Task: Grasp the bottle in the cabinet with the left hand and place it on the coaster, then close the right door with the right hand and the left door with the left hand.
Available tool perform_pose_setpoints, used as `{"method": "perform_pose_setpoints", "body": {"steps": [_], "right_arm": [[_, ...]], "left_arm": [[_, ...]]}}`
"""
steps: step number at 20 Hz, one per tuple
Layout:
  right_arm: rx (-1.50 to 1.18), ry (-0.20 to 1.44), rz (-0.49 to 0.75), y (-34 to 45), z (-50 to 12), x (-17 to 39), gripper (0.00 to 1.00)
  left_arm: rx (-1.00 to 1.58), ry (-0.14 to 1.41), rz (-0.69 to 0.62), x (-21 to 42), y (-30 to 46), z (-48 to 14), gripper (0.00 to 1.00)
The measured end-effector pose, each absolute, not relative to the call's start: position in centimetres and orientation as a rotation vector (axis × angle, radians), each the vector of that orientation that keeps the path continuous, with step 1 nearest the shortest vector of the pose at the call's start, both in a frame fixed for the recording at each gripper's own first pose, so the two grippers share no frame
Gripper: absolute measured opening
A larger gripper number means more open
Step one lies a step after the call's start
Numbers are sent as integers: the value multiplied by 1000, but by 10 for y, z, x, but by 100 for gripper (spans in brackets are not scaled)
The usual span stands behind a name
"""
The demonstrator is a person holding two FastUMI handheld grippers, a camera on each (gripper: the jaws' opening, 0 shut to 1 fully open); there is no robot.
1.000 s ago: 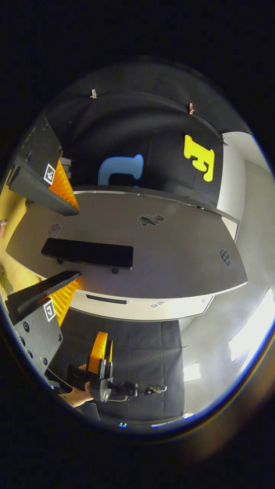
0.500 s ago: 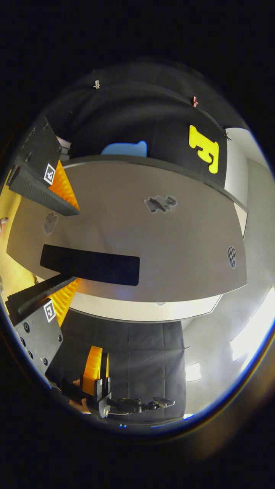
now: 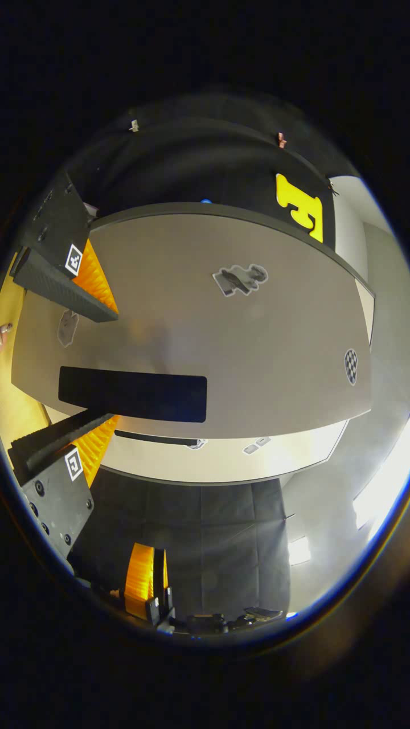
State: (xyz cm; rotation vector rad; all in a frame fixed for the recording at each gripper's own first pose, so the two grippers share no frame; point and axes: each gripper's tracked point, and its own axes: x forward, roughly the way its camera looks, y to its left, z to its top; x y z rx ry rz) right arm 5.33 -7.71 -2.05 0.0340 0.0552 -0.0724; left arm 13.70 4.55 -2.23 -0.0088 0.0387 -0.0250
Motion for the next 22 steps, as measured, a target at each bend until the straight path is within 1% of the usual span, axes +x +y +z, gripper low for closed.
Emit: {"method": "perform_pose_setpoints", "body": {"steps": [1, 2, 7, 13, 17, 22], "right_arm": [[32, 50, -68, -73, -18, 50, 98], [27, 46, -68, -69, -16, 47, 98], [8, 37, -45, -41, -9, 33, 97], [5, 33, -50, -16, -10, 19, 98], [7, 17, -44, -15, -6, 19, 98], [36, 21, 38, -18, -4, 35, 98]], "left_arm": [[-9, 37, -32, 135, 42, -22, 89], [-26, 31, -37, 132, 40, -22, 94], [-10, 30, -48, 96, 43, -18, 94], [-6, 41, -77, 50, 47, -11, 94], [-17, 32, -81, 36, 46, -3, 94], [-4, 9, -6, 28, 53, 11, 93]]}}
